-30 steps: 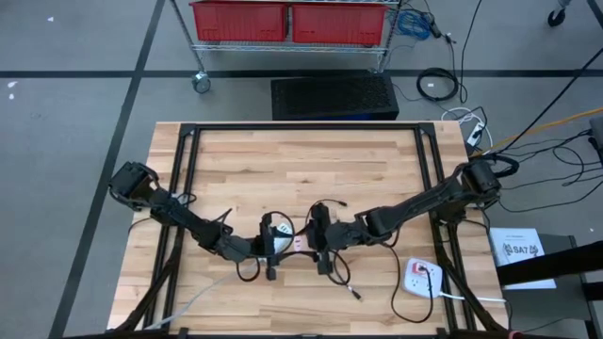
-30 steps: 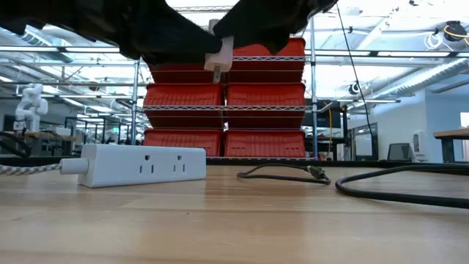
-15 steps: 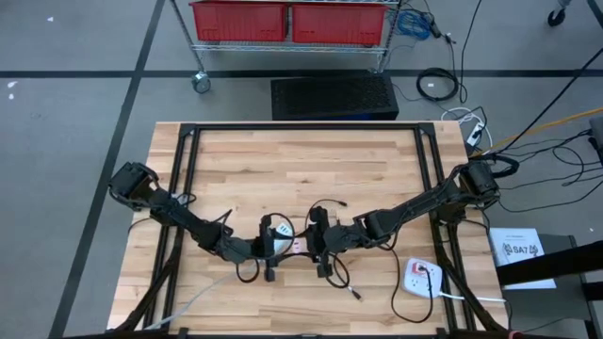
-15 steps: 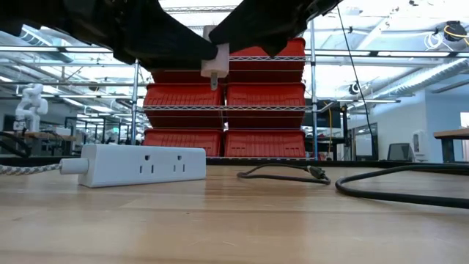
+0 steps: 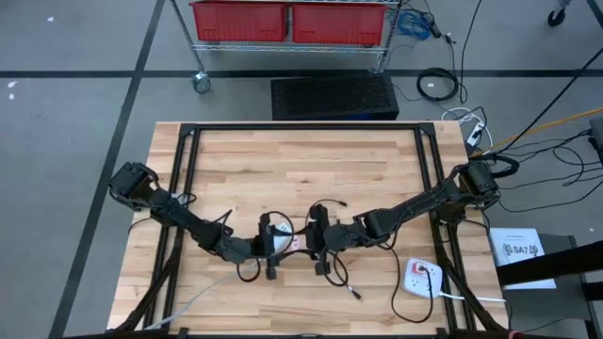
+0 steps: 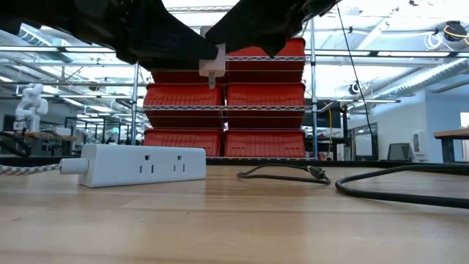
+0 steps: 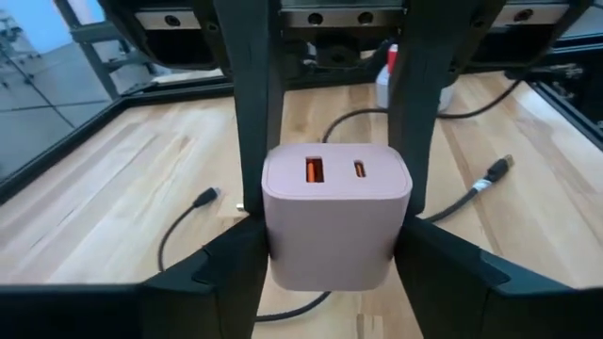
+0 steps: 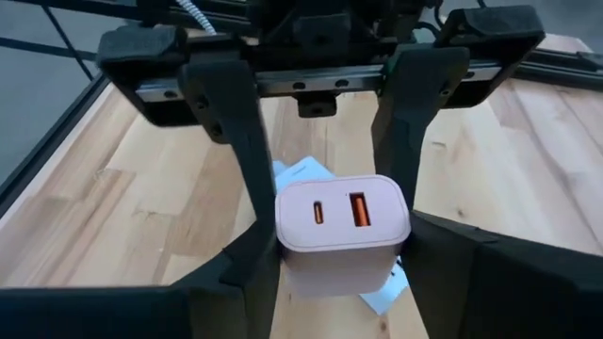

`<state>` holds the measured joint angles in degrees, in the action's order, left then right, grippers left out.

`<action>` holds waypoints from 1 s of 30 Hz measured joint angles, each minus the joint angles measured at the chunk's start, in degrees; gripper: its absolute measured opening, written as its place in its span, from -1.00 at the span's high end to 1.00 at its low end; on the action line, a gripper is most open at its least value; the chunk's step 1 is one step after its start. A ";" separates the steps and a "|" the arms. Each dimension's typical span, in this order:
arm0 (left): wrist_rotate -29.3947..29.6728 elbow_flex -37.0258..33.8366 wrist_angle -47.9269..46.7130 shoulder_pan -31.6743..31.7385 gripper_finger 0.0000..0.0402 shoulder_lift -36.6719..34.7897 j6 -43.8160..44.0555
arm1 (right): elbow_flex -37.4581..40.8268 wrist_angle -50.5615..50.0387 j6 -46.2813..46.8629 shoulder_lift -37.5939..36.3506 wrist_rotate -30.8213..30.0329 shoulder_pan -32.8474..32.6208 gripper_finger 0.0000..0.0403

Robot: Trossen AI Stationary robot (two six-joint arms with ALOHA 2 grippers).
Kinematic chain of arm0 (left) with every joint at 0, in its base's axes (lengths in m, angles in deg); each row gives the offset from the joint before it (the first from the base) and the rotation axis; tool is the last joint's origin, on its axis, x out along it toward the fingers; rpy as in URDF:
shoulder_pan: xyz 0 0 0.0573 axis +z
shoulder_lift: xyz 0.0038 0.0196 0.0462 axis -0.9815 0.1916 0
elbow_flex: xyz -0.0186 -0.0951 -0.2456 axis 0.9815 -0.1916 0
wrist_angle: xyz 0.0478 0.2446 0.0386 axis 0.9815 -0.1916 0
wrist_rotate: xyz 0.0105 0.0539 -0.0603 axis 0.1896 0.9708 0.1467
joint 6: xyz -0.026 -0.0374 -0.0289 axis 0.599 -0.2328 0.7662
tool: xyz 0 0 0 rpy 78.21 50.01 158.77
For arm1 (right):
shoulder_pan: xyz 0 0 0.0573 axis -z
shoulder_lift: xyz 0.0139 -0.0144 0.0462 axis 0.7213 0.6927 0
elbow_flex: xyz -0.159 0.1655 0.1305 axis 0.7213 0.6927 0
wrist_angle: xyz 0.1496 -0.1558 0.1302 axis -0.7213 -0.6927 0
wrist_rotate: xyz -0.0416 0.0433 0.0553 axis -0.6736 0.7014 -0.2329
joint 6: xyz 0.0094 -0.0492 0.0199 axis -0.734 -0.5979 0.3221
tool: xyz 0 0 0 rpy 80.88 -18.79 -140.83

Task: Insert USB
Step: Insert the pink charger adapter into the left white outlet extension

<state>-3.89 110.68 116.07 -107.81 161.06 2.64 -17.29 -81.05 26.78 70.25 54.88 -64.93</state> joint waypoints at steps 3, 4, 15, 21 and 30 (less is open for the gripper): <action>1.00 0.08 -0.07 -0.02 -0.13 0.00 -0.03 | 0.00 0.22 0.14 -0.09 -0.81 0.02 0.21; 1.14 0.10 -0.09 0.02 -0.14 0.00 -0.07 | 0.00 0.21 0.16 -0.13 -1.30 0.01 0.21; 6.86 0.29 -0.54 -1.74 -0.16 -0.20 -3.70 | 0.00 -0.62 1.22 -3.73 -4.51 -0.15 0.21; 11.83 0.80 -8.67 -5.37 -0.16 -0.63 -3.73 | -0.09 -2.06 4.00 -5.75 -10.75 -0.33 0.21; 14.21 5.65 -43.63 -13.67 -0.05 -3.02 24.17 | -0.07 3.16 18.27 1.18 -13.31 -0.96 0.21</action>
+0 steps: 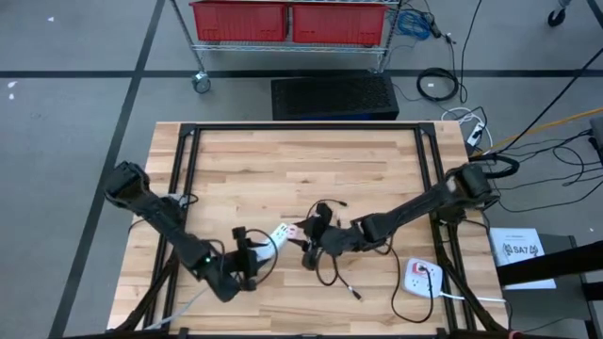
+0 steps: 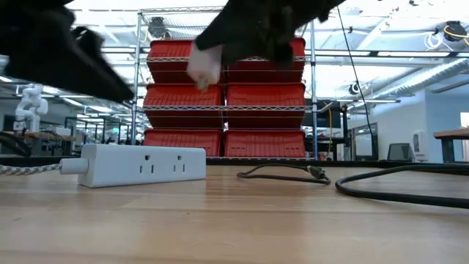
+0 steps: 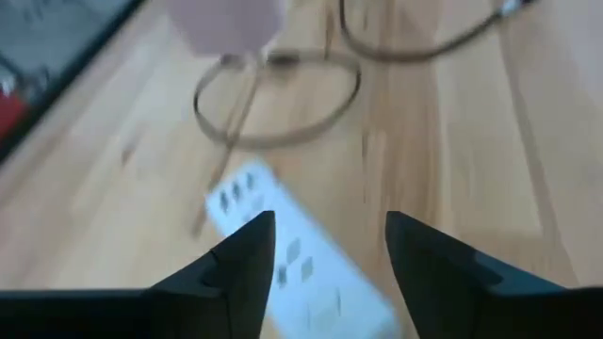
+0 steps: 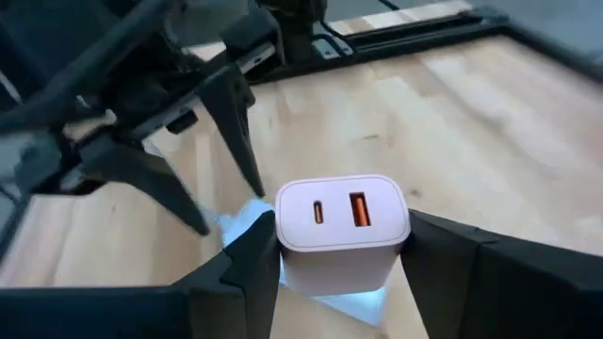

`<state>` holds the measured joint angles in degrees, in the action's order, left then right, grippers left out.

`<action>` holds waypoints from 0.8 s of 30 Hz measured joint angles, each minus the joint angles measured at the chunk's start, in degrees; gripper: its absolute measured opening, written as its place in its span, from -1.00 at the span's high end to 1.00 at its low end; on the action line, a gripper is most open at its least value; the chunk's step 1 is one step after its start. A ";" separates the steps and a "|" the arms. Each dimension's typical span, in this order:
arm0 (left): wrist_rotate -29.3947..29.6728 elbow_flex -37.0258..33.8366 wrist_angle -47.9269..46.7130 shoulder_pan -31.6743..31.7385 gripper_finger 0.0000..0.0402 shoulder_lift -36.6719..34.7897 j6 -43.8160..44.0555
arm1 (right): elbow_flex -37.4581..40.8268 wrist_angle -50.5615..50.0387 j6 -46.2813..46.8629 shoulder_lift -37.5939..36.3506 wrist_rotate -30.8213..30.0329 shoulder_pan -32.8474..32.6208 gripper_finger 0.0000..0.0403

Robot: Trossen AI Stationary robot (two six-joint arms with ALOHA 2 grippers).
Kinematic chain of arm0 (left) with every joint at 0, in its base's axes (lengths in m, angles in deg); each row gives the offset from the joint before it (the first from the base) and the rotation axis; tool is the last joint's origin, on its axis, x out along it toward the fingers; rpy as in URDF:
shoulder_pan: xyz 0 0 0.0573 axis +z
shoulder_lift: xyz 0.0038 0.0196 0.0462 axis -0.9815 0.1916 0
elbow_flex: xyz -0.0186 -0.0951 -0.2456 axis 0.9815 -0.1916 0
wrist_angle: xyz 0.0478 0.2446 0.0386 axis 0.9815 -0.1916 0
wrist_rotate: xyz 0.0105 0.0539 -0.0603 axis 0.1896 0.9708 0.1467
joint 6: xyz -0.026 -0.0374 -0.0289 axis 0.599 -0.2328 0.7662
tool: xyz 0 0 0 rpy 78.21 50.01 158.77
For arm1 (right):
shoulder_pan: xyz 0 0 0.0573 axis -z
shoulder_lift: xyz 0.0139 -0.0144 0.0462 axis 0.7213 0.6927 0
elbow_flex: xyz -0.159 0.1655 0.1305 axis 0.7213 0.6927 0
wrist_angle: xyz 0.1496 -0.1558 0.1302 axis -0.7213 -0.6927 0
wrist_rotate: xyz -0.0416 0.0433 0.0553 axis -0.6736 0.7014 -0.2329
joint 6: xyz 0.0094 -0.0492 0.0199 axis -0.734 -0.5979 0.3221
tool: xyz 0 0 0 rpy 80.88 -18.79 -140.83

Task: Insert USB
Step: Insert the pink charger adapter into the left white outlet extension

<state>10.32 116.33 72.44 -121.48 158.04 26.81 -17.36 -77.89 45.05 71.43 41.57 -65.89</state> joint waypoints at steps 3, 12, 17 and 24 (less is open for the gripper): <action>-2.09 1.38 -10.05 -1.93 0.05 0.00 9.93 | 0.00 5.12 4.44 4.38 -2.25 -0.27 0.21; -4.58 1.42 -16.27 -4.14 0.24 3.95 22.36 | -2.63 12.94 8.99 12.95 -8.93 -0.61 0.21; -3.44 1.53 -12.92 -4.07 0.24 7.47 23.53 | -7.76 9.13 9.57 15.67 -10.52 -1.46 0.21; -2.99 1.51 -12.65 -4.01 0.24 7.89 24.89 | -10.54 -0.11 14.33 17.01 -13.16 -1.29 0.21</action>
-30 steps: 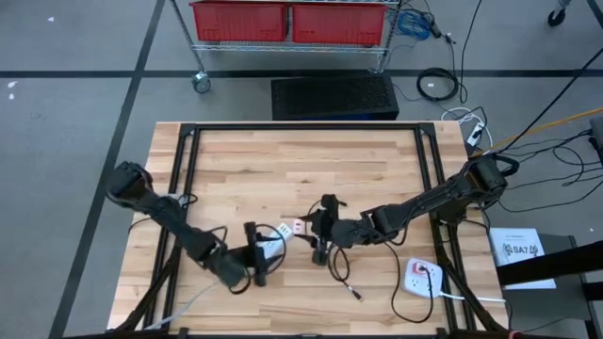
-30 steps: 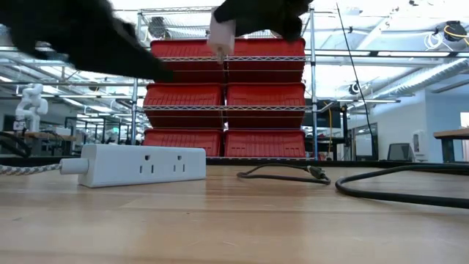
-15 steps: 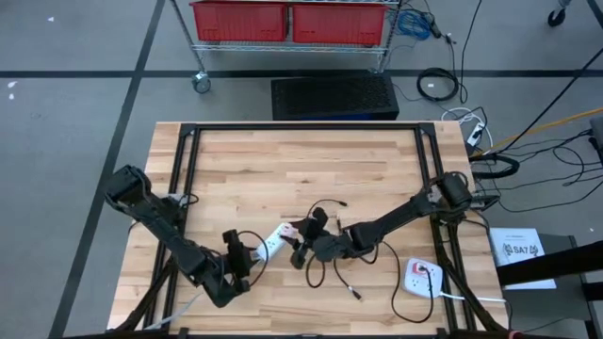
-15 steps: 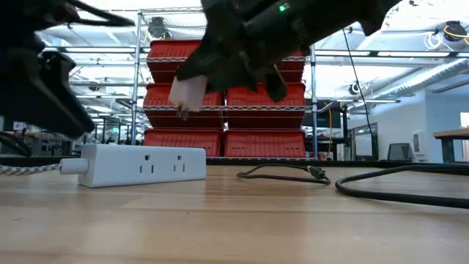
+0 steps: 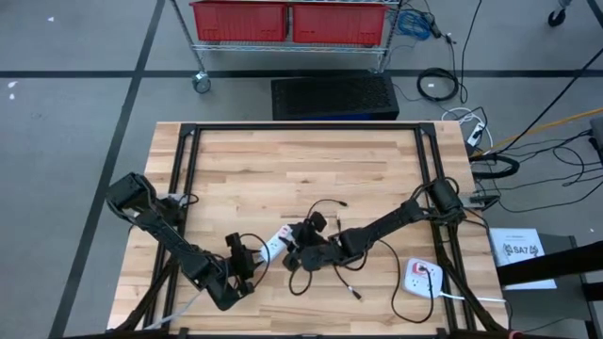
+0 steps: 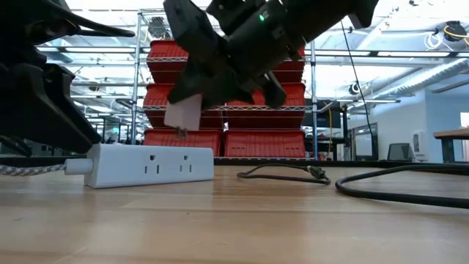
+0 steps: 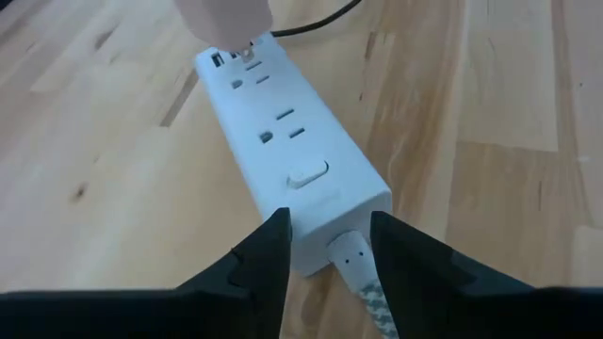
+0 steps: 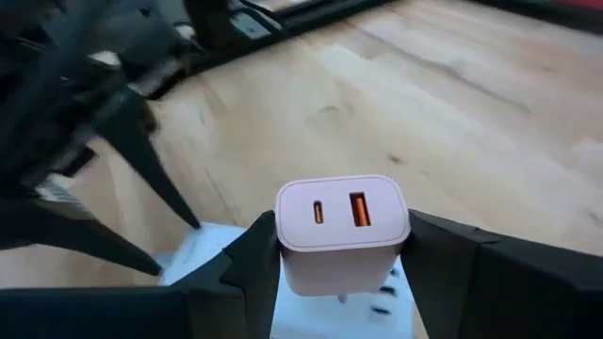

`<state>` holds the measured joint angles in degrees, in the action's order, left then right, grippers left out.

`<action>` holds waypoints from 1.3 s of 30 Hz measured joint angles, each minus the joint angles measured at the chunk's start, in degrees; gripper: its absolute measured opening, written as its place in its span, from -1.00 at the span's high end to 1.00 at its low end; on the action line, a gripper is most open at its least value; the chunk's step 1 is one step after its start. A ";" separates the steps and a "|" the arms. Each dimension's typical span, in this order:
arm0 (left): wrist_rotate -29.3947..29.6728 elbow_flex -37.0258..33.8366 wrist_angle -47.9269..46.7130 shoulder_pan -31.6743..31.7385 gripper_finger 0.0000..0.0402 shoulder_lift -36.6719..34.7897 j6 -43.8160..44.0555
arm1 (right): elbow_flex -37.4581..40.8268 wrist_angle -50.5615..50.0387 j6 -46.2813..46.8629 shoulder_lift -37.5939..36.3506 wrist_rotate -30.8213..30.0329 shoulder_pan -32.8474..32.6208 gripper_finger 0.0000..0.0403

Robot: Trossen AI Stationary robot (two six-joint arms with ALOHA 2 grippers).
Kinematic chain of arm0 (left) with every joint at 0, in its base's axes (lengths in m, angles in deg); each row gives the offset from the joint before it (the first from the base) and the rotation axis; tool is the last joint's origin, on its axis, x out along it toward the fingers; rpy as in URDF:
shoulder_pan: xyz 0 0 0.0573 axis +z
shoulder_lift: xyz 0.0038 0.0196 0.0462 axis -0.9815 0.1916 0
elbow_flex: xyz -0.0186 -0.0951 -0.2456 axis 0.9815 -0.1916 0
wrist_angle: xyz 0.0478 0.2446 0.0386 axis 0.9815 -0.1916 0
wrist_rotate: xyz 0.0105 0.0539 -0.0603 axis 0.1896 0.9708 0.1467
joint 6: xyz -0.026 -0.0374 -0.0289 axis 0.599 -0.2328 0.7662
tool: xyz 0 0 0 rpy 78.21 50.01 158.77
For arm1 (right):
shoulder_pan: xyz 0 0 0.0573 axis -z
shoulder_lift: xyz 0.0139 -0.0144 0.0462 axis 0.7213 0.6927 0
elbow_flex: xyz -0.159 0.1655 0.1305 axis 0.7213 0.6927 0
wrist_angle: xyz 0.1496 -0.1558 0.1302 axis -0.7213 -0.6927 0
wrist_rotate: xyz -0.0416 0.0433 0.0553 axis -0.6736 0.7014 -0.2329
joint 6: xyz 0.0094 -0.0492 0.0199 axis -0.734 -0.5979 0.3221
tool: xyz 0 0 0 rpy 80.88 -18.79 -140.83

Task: Insert USB
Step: Insert the pink charger adapter into the left white outlet extension

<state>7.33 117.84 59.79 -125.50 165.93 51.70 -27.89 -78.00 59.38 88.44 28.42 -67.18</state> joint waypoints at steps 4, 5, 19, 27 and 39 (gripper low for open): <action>0.02 -0.06 0.00 0.00 0.24 0.02 0.33 | 0.00 -1.50 3.00 0.00 -0.07 -0.01 0.21; 0.06 -0.07 0.00 0.00 0.24 0.02 0.32 | 0.00 -1.55 3.64 0.00 -0.06 -0.01 0.21; 0.44 -0.15 0.85 0.04 0.24 0.09 0.45 | 0.00 -2.90 10.87 -0.02 -1.60 -0.47 0.21; 1.48 -0.17 2.13 0.91 0.24 0.16 0.49 | 0.00 -3.77 11.93 -0.02 -2.71 -0.84 0.21; 4.63 -0.26 9.81 4.32 0.24 0.84 0.66 | -0.02 -9.56 14.90 -0.19 -4.82 -1.09 0.21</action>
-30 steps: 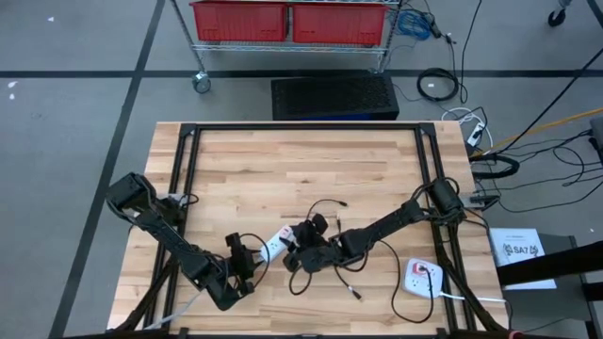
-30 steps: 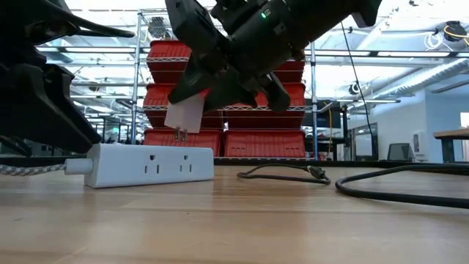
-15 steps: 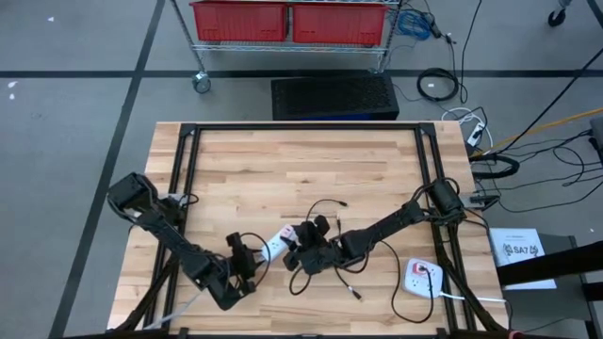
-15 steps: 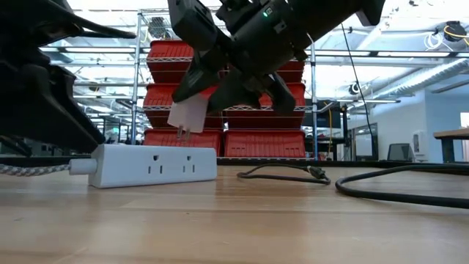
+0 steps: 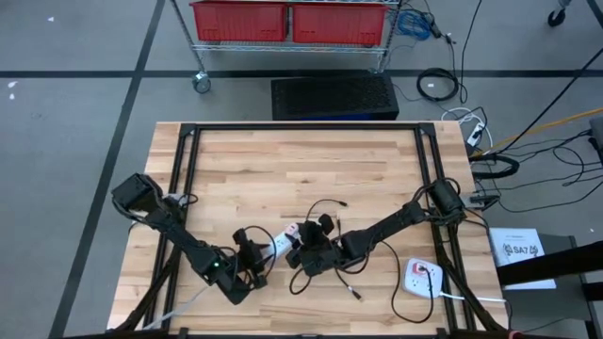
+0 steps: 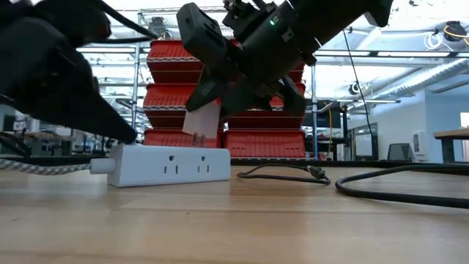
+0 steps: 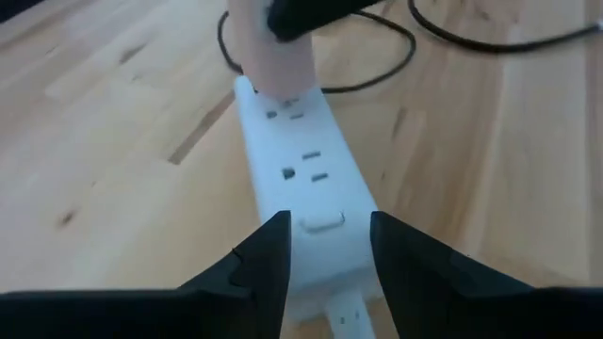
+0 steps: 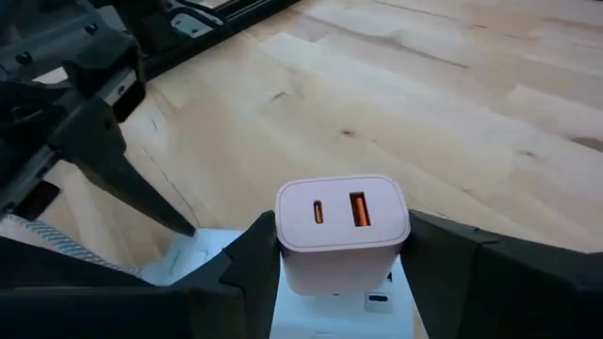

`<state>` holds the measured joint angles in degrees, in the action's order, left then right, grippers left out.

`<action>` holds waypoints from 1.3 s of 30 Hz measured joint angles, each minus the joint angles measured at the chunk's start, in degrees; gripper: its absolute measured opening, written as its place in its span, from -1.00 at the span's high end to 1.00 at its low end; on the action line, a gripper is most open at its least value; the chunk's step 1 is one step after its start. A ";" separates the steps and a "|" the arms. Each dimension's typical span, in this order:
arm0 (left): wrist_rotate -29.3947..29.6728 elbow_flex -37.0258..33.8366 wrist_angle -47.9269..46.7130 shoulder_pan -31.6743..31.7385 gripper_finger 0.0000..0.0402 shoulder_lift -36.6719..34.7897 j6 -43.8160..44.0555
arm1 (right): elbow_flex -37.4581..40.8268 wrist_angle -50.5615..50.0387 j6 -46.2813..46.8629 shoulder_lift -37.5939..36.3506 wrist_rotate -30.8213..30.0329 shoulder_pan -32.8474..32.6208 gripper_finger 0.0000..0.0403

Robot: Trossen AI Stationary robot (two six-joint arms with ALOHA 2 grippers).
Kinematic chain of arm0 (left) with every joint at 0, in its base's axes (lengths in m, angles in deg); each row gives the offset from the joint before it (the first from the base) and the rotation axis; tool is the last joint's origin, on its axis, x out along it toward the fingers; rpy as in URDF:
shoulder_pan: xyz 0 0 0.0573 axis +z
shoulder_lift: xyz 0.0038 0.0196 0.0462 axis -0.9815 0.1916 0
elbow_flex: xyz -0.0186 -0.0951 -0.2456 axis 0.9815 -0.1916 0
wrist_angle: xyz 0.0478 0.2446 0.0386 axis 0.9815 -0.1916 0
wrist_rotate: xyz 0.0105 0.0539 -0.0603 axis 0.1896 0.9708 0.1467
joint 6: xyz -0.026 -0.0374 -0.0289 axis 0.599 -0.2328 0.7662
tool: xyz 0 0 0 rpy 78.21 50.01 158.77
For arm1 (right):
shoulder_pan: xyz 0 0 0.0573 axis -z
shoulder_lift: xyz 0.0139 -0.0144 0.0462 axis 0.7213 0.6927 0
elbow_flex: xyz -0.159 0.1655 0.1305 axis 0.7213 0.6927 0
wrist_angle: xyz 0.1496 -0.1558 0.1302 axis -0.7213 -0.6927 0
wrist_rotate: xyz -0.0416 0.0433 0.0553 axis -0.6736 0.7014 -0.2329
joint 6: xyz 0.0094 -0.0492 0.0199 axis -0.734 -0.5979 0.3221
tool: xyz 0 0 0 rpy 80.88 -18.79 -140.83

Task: Insert USB
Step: Insert the pink charger adapter into the left white outlet extension

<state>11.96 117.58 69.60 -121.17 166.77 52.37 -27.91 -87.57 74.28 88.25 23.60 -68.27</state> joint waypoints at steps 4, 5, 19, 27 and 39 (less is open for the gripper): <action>1.61 0.05 4.53 0.96 0.24 2.82 -0.03 | 0.00 -0.44 0.07 -0.01 -0.39 -0.62 0.21; 2.06 0.09 5.88 1.15 0.24 3.70 -0.02 | 0.00 -0.66 0.23 -0.01 -0.36 -0.70 0.21; 4.63 0.28 16.13 2.08 0.24 10.49 -0.31 | 0.02 -5.37 2.49 0.10 -0.91 -1.26 0.21; 4.74 0.21 16.07 2.10 0.24 10.53 -0.31 | -0.15 -5.13 -0.82 0.83 0.72 -0.49 0.21; 4.83 0.15 15.98 2.08 0.24 10.57 -0.33 | -3.28 -5.03 -8.64 1.86 4.41 0.69 0.15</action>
<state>16.79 117.73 85.58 -119.10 177.34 52.04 -31.20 -92.60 65.64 90.11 28.01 -67.58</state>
